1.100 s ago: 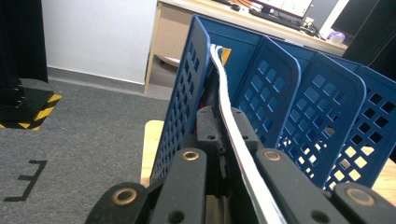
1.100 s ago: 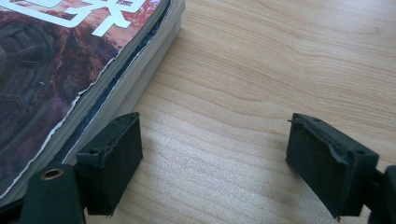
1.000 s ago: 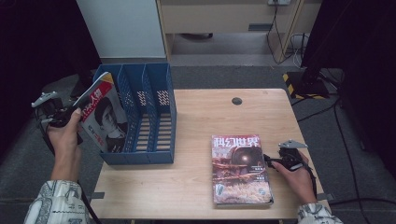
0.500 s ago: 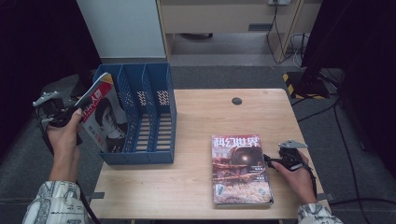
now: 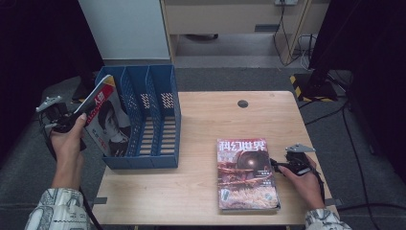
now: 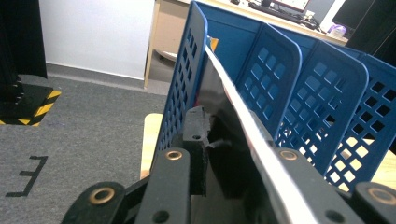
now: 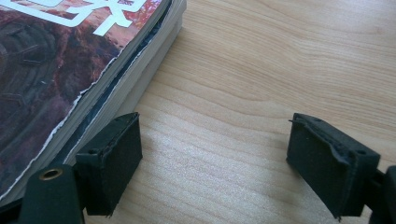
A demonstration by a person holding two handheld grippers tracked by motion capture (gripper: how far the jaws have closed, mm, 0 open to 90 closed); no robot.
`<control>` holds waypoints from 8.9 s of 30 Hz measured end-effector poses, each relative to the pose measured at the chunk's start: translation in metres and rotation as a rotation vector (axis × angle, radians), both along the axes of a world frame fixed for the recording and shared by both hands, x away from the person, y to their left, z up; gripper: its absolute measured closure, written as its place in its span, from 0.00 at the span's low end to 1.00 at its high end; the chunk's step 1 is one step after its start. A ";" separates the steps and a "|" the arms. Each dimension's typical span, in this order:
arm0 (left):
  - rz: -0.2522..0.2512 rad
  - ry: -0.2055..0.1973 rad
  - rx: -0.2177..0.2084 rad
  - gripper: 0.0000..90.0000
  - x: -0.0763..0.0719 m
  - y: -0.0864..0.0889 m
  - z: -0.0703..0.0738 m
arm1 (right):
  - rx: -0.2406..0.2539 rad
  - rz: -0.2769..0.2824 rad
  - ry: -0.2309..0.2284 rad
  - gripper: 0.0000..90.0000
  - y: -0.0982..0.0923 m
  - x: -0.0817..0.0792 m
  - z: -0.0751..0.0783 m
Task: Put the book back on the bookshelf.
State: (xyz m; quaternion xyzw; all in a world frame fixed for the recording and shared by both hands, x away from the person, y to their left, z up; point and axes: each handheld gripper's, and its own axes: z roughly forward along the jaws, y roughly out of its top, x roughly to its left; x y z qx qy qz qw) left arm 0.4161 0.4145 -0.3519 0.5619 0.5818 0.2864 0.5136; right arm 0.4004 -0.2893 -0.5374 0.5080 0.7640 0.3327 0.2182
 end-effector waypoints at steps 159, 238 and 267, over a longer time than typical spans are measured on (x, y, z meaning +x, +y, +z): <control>0.058 -0.105 0.101 0.94 -0.003 -0.006 -0.035 | -0.002 0.008 -0.004 0.19 0.001 0.000 -0.001; -0.028 0.001 0.161 0.44 -0.082 -0.020 -0.054 | -0.002 0.001 0.000 0.18 0.001 -0.001 0.000; -0.184 0.057 0.237 0.42 -0.070 -0.083 -0.064 | -0.002 0.002 0.002 0.18 0.001 -0.001 0.000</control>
